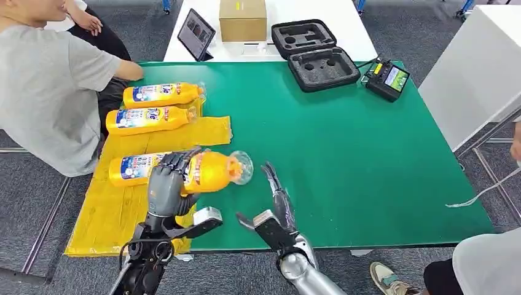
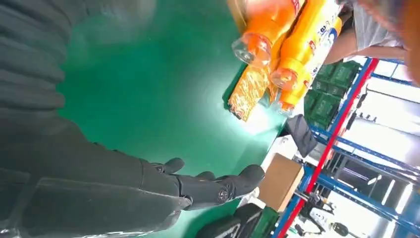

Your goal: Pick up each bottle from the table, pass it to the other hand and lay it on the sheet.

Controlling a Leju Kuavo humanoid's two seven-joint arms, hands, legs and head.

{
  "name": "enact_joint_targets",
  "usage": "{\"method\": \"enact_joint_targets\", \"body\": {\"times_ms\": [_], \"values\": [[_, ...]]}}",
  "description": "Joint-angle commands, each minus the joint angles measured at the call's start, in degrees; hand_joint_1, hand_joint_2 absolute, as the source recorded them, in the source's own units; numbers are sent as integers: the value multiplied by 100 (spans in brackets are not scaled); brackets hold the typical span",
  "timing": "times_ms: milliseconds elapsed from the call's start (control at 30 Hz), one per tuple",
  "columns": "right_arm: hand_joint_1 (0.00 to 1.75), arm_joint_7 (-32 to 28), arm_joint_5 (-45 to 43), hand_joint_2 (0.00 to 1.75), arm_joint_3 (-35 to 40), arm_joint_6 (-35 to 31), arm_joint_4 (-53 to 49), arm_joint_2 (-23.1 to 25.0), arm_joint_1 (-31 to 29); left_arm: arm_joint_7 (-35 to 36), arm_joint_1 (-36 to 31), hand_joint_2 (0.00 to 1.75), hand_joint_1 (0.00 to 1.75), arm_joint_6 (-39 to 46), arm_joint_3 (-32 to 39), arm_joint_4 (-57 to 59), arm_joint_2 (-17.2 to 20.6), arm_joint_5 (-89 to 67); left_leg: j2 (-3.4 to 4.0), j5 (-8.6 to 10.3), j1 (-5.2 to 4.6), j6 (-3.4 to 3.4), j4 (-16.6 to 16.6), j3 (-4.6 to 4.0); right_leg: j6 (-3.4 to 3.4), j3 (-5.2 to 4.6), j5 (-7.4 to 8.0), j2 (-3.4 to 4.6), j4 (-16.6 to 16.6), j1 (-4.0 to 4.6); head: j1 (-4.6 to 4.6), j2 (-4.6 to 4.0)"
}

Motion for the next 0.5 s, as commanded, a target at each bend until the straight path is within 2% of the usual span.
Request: {"method": "enact_joint_targets", "body": {"times_ms": [33, 67, 133, 233, 300, 367, 467, 500], "values": [[0, 2, -60, 175, 80, 72, 3, -97, -36, 100, -150, 175, 175, -6, 658, 230, -185, -329, -1, -10, 2, -8, -3, 28, -6, 26, -10, 8, -1, 1, 0, 0], [0, 2, -60, 175, 80, 72, 3, -97, -36, 100, -150, 175, 175, -6, 658, 230, -185, -329, -4, -6, 3, -6, -2, 17, -4, 16, -6, 4, -2, 2, 0, 0], [0, 2, -91, 175, 43, 169, 135, -50, -92, 528, -271, 175, 175, -6, 841, 355, -196, -1136, -7, -8, 2, -7, -1, 20, -5, 19, -9, 0, 0, 1, 0, 0], [0, 2, -140, 175, -45, 308, 303, 28, -151, 1258, -354, 175, 175, -6, 722, 316, -29, -2115, -3, -8, 4, -8, -1, 25, -6, 23, -7, 6, 0, 3, 0, 0], [0, 2, -148, 175, -65, 324, 336, 50, -164, 1379, -397, 175, 175, -6, 688, 416, 17, -2144, -4, -8, 4, -9, 1, 24, -7, 22, -7, 5, 2, 3, 0, 0], [0, 2, -134, 175, -122, 394, 426, 93, -174, 2033, -585, 175, 175, -6, 403, 711, 268, -2563, -6, -7, 4, -10, -2, 28, -8, 26, -8, 4, 0, 3, 0, 0], [0, 2, -141, 175, -193, 424, 482, 103, -166, 2587, -536, 175, 175, -6, 6, 851, 531, -2831, -6, -5, 2, -9, -9, 30, -7, 27, -7, 3, -4, 1, 0, 0], [0, 2, -156, 175, -224, 447, 466, 98, -142, 2948, -566, 175, 175, -6, -442, 986, 825, -2831, -4, 0, 0, -7, -9, 18, -5, 16, -2, 2, -5, 0, 0, 0]]}}
